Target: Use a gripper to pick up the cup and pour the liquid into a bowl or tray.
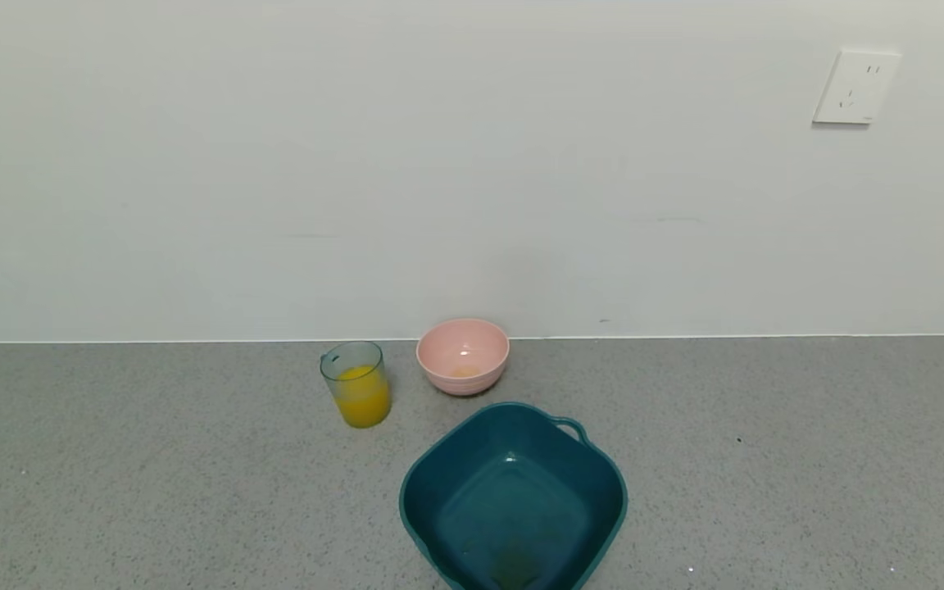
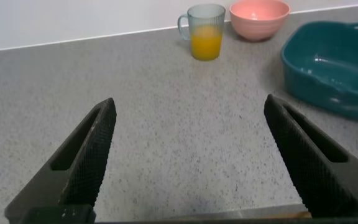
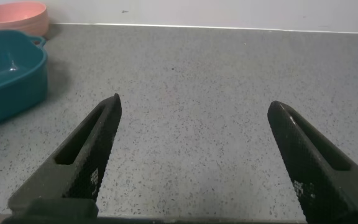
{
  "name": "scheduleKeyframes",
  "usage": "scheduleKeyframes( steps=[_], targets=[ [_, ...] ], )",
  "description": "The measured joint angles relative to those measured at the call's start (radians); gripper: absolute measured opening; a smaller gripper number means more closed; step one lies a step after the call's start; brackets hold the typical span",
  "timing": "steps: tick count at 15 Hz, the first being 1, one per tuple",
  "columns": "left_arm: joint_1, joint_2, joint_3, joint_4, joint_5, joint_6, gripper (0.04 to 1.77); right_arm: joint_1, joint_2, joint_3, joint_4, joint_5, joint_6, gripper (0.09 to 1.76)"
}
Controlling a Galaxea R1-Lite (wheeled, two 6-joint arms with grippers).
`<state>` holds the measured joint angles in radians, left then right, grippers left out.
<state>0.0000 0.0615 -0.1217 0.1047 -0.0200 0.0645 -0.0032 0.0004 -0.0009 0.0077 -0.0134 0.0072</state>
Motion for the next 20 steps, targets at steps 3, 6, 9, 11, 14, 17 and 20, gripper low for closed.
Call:
scheduleKeyframes(
  steps=[3, 6, 9, 11, 14, 17, 20],
  targets=[
    [-0.001, 0.121, -0.130, -0.001, 0.029, 0.003, 1.72, 0.000, 0.000, 0.000, 0.000, 0.000, 0.000, 1.71],
    [-0.002, 0.291, -0.296, 0.000, 0.046, 0.010, 1.72, 0.000, 0.000, 0.000, 0.000, 0.000, 0.000, 1.71],
    [-0.003, 0.502, -0.463, 0.011, 0.049, 0.016, 1.72, 0.000, 0.000, 0.000, 0.000, 0.000, 0.000, 1.71],
    [-0.009, 0.639, -0.559, 0.044, 0.045, 0.022, 1.72, 0.000, 0.000, 0.000, 0.000, 0.000, 0.000, 1.71],
    [-0.054, 0.850, -0.672, 0.078, 0.059, 0.024, 1.72, 0.000, 0.000, 0.000, 0.000, 0.000, 0.001, 1.71],
    [-0.143, 1.045, -0.736, 0.067, 0.121, 0.005, 1.72, 0.000, 0.000, 0.000, 0.000, 0.000, 0.000, 1.71],
    [-0.197, 1.208, -0.753, 0.005, 0.152, -0.044, 1.72, 0.000, 0.000, 0.000, 0.000, 0.000, 0.000, 1.71]
  ],
)
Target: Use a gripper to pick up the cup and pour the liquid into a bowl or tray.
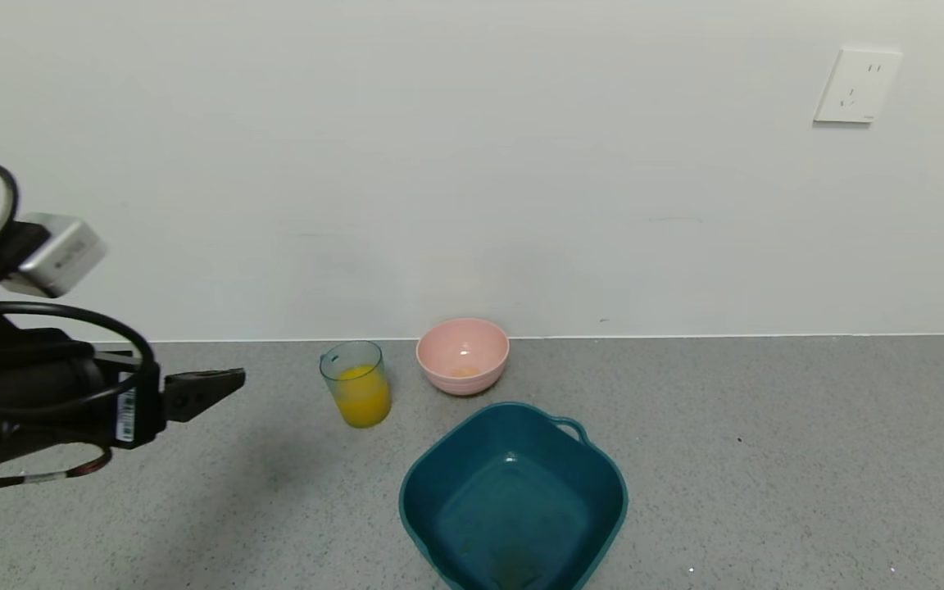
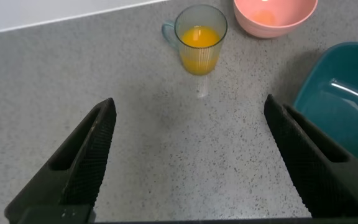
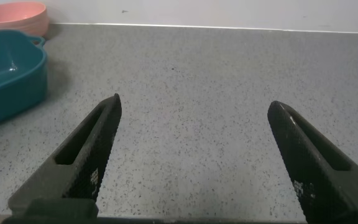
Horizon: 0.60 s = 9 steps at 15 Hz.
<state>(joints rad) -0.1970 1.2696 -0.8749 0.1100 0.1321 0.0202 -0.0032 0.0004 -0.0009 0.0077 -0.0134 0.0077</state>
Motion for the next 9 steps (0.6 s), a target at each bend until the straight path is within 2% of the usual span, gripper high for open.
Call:
scheduleKeyframes(
  steps=[4, 7, 9],
  targets=[
    [-0.040, 0.200, 0.018, -0.129, 0.018, -0.100, 1.72, 0.000, 0.000, 0.000, 0.000, 0.000, 0.000, 1.71],
    [-0.076, 0.324, 0.061, -0.304, 0.051, -0.194, 1.72, 0.000, 0.000, 0.000, 0.000, 0.000, 0.000, 1.71],
    [-0.101, 0.387, 0.100, -0.413, 0.079, -0.220, 1.72, 0.000, 0.000, 0.000, 0.000, 0.000, 0.000, 1.71]
  ],
)
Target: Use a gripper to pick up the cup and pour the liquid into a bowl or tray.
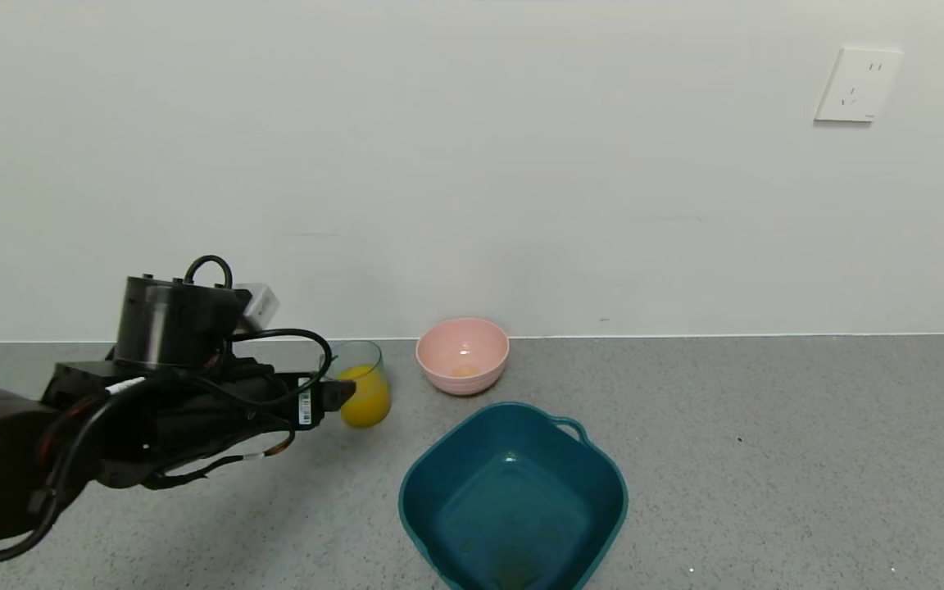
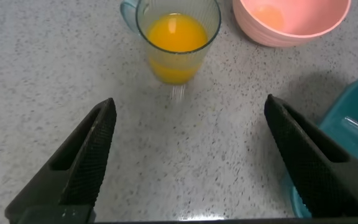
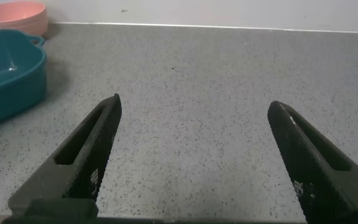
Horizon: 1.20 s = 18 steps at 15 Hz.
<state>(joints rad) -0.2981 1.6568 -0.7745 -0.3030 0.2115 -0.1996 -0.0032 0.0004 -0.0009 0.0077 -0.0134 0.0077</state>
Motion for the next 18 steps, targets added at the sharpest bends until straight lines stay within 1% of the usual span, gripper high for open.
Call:
scheduleKeyframes(
  steps=[2, 5, 8, 14, 16, 18],
  targets=[
    [-0.018, 0.052, 0.033, -0.067, 0.024, -0.023, 1.72, 0.000, 0.000, 0.000, 0.000, 0.000, 0.000, 1.71],
    [-0.030, 0.113, 0.066, -0.157, 0.053, -0.029, 1.72, 0.000, 0.000, 0.000, 0.000, 0.000, 0.000, 1.71],
    [-0.037, 0.185, 0.086, -0.290, 0.101, -0.031, 1.72, 0.000, 0.000, 0.000, 0.000, 0.000, 0.000, 1.71],
    [-0.042, 0.334, 0.095, -0.517, 0.125, -0.024, 1.72, 0.000, 0.000, 0.000, 0.000, 0.000, 0.000, 1.71],
    [-0.042, 0.373, 0.095, -0.581, 0.133, -0.024, 1.72, 0.000, 0.000, 0.000, 0.000, 0.000, 0.000, 1.71],
    [-0.042, 0.406, 0.093, -0.620, 0.140, -0.024, 1.72, 0.000, 0.000, 0.000, 0.000, 0.000, 0.000, 1.71]
  ],
)
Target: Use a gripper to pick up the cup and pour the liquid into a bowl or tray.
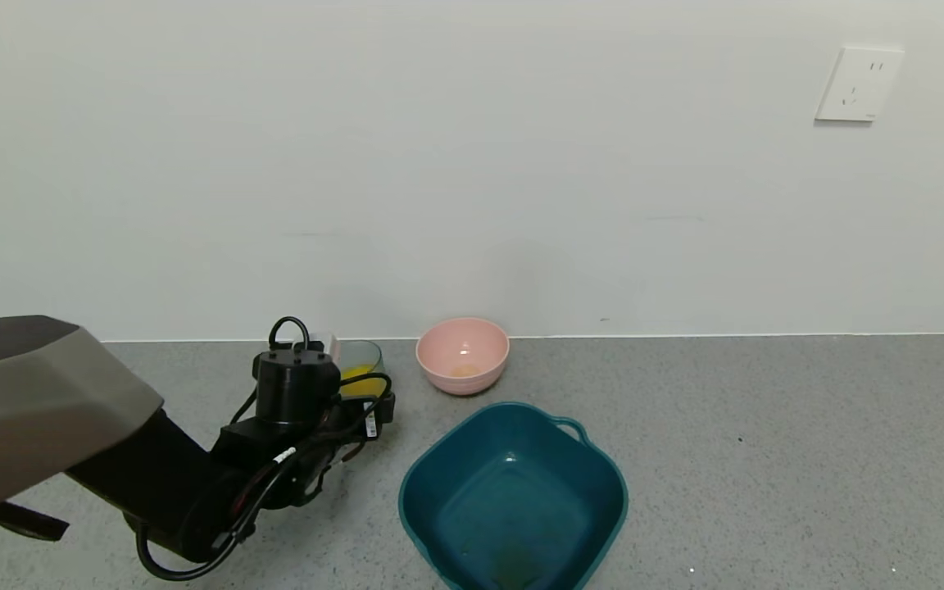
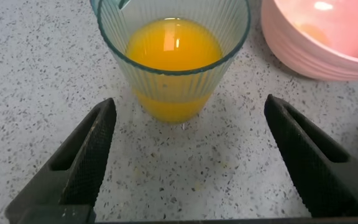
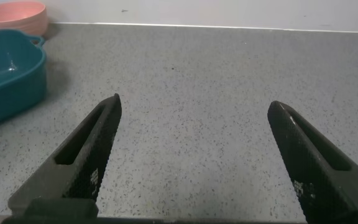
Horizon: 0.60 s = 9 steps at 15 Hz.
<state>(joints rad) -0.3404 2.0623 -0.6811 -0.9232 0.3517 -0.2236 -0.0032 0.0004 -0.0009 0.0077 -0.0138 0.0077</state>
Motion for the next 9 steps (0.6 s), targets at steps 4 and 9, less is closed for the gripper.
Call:
scheduleKeyframes(
  steps=[4, 9],
  targets=[
    [0.004, 0.048, -0.019, -0.049, 0.065, 0.001, 1.72, 0.000, 0.000, 0.000, 0.000, 0.000, 0.000, 1.71],
    [0.006, 0.082, -0.058, -0.055, 0.080, 0.005, 1.72, 0.000, 0.000, 0.000, 0.000, 0.000, 0.000, 1.71]
  ],
)
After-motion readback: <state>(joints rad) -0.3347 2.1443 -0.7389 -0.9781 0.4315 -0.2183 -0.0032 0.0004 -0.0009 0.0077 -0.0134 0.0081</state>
